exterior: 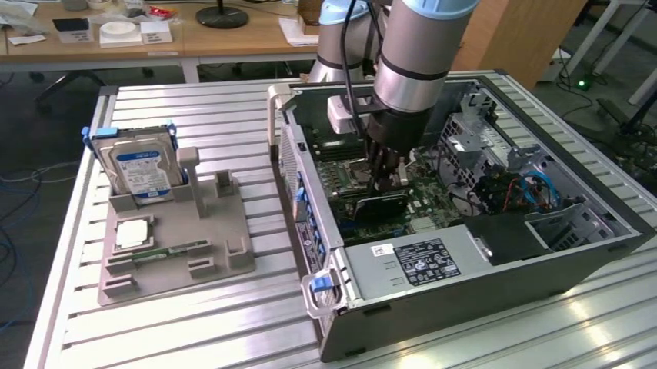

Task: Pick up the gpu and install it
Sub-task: 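Insert the gpu into the slot, then press down on the gpu until it lock into place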

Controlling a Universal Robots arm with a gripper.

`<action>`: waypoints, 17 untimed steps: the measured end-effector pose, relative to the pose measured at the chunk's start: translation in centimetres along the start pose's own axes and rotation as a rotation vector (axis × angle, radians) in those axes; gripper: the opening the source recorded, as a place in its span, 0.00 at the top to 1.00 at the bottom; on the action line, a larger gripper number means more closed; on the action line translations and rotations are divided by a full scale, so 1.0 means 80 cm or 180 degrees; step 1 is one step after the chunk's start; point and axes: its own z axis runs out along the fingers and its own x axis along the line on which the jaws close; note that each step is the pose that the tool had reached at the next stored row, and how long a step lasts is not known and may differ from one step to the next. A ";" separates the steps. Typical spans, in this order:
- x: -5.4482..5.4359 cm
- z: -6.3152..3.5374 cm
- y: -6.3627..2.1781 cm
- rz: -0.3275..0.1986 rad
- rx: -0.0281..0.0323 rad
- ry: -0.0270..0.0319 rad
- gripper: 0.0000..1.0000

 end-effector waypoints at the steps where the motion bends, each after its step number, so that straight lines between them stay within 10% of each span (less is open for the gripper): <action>1: 0.000 0.000 0.000 0.0000 0.0000 0.0000 0.89; 12: 0.000 0.000 0.001 0.0000 0.0000 0.0000 0.89; 17: 0.001 -0.001 0.024 -0.0001 0.0005 0.0000 0.89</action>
